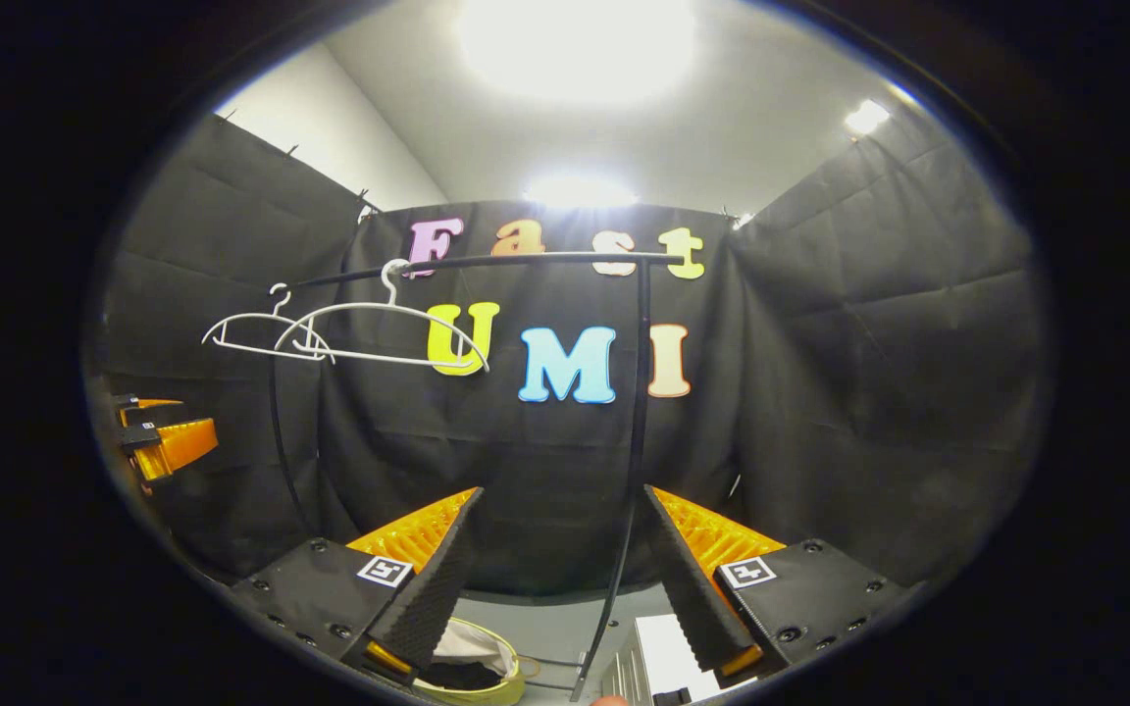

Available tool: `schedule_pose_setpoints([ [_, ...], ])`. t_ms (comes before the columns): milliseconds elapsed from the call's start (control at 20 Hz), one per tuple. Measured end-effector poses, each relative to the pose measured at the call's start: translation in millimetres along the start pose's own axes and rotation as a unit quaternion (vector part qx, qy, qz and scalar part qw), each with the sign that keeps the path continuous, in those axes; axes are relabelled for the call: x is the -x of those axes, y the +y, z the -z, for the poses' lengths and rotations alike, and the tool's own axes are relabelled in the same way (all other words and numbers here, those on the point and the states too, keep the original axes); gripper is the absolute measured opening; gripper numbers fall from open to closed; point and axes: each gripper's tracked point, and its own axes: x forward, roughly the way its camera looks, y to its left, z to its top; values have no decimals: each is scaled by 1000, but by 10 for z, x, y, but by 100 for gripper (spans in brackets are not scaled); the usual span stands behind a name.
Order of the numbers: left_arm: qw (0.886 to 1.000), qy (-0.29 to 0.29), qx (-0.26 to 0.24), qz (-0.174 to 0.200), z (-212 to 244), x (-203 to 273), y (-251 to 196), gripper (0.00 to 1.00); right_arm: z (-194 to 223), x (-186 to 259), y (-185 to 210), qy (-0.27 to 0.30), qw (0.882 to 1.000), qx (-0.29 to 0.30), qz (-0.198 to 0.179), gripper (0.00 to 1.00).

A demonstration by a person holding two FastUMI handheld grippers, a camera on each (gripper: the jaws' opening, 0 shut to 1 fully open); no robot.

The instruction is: Grasp the clothes on the hanger with both hands and then place them into the laundry hamper below.

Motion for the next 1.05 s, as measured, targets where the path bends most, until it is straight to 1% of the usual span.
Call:
schedule_pose_setpoints([
  [150,1000,-17,2,-5,-126,81,24,91,-102,5,-27,-16,1000,8,1,98],
  [250,1000,-25,8,-6,-201,111,43,91,-144,15,-25,-19,1000,9,0,97],
  [450,999,-34,-1,-7,-274,149,48,90,-154,56,19,-20,1000,4,-2,97],
  [900,999,-34,5,-10,-241,110,11,89,-156,24,30,-19,1000,8,-1,97],
  [1050,999,-36,7,-11,-241,92,9,89,-209,21,41,-27,1000,10,1,97],
])
